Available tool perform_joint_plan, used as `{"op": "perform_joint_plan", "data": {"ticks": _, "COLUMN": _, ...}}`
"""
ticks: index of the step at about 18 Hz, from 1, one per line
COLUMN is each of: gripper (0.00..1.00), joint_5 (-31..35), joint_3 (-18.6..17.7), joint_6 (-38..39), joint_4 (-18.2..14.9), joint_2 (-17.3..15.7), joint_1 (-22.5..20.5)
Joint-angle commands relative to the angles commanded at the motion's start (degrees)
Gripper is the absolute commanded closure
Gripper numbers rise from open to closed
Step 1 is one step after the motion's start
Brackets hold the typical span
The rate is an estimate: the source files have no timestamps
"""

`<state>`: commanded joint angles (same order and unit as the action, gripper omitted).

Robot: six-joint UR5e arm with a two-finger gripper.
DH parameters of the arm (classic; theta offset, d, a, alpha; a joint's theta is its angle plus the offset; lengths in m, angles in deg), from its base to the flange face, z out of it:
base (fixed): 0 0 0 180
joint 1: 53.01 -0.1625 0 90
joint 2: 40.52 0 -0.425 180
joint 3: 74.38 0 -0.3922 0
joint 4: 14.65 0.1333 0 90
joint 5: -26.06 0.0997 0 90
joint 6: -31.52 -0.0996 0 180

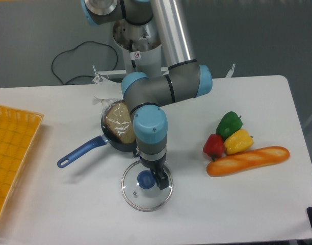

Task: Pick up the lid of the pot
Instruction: 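Close the gripper on the blue knob of the glass lid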

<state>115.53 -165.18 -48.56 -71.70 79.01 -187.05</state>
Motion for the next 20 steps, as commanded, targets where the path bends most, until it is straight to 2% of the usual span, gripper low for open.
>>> {"op": "perform_joint_plan", "data": {"ticks": 7, "gripper": 0.00, "joint_5": 1.5, "joint_3": 1.7, "joint_6": 2.1, "joint_4": 0.0, "joint_2": 1.9, "joint_1": 1.3}}
{"op": "perform_joint_plan", "data": {"ticks": 20, "gripper": 0.00, "joint_5": 1.5, "joint_3": 1.2, "joint_6": 2.1, "joint_4": 0.8, "joint_2": 3.4, "joint_1": 2.3}}
